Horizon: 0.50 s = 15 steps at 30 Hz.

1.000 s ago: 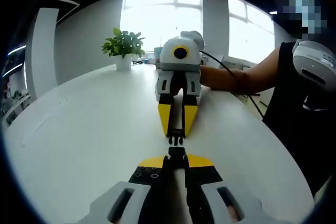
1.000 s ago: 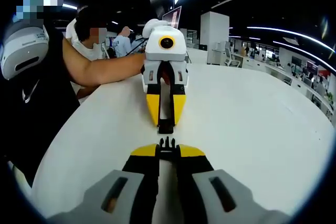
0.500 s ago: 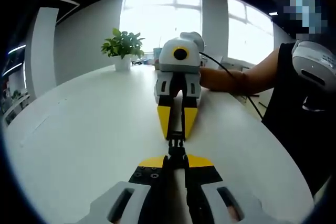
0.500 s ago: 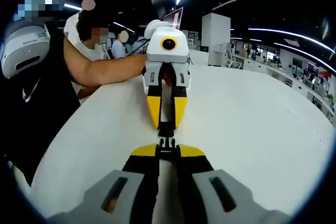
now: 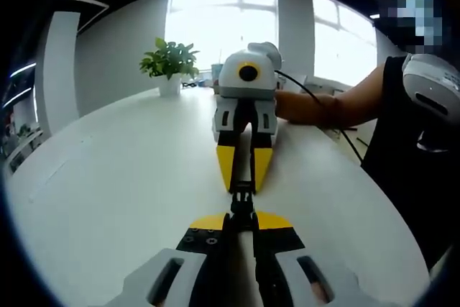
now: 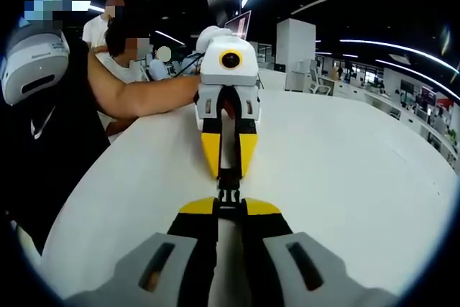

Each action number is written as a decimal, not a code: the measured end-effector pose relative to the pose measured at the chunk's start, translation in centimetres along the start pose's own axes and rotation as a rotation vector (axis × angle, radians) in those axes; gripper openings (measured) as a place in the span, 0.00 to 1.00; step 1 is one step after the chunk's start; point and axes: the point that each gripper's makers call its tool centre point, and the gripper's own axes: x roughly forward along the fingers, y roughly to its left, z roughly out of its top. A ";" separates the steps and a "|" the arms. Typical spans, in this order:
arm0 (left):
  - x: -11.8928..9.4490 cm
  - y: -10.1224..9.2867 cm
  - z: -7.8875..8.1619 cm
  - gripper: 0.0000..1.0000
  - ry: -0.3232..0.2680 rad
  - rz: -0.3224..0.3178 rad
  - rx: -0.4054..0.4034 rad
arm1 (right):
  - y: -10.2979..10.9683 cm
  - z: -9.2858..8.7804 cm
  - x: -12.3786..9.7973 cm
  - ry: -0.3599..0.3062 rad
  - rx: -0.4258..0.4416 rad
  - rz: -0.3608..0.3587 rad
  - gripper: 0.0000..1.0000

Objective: Snap the two parts of the plastic buckle together until the buckle closes and remains connected.

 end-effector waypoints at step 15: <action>-0.1 0.0 0.0 0.11 -0.008 -0.007 0.005 | -0.1 0.1 0.0 -0.001 -0.004 0.000 0.11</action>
